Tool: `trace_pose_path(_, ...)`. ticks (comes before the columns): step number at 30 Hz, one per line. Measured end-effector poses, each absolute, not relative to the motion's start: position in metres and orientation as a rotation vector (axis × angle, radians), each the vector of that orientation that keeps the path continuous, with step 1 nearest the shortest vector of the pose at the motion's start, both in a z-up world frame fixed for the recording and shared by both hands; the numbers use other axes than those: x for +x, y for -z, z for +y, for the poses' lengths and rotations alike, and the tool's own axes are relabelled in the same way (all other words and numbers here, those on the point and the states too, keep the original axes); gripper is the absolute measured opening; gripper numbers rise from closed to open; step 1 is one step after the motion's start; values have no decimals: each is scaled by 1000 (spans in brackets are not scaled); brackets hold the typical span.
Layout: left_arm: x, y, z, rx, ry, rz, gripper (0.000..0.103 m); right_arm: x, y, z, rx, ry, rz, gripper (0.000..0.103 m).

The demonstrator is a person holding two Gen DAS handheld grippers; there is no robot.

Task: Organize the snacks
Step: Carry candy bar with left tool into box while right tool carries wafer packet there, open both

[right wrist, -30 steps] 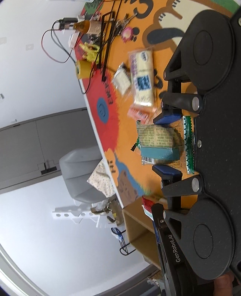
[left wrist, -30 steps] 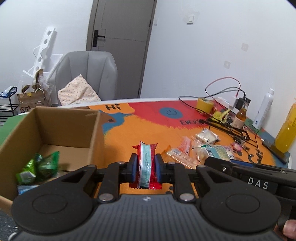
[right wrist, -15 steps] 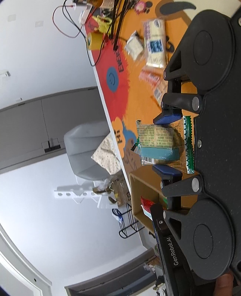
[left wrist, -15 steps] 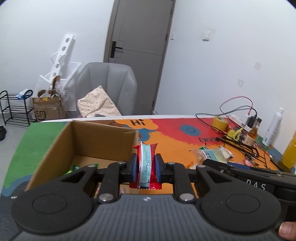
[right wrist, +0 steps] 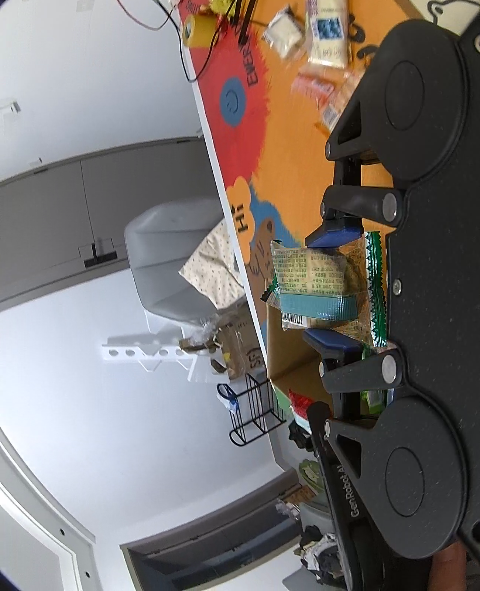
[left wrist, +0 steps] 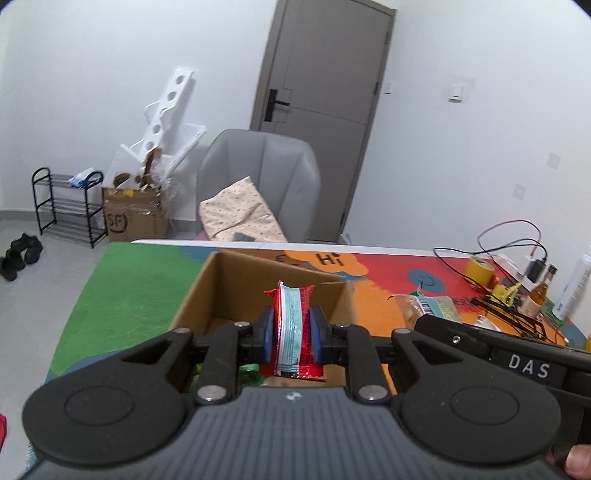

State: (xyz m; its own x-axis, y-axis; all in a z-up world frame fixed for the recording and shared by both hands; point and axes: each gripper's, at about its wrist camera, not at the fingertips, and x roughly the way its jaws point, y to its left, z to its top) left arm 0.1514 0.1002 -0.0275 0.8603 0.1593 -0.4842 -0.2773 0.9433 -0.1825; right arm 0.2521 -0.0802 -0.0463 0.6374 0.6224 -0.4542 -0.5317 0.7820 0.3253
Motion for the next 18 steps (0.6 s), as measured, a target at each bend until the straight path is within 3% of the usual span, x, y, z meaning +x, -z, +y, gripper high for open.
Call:
trace_pose_path(9,145,32,129,-295,-308,510,35,257,43,-53,163,-703,588,45)
trace_pose_path(13,139,30,137,-302,-330,497,52,261,41,-44,186,-736,584,46)
trace_pose_path(15,136,29,141,-307,-340,491,59,262,40,-43,209,-753,585,58)
trace_pose_path(18,135,29,145,-318,-354,482,72,262,40,-47,213,-728,579,63)
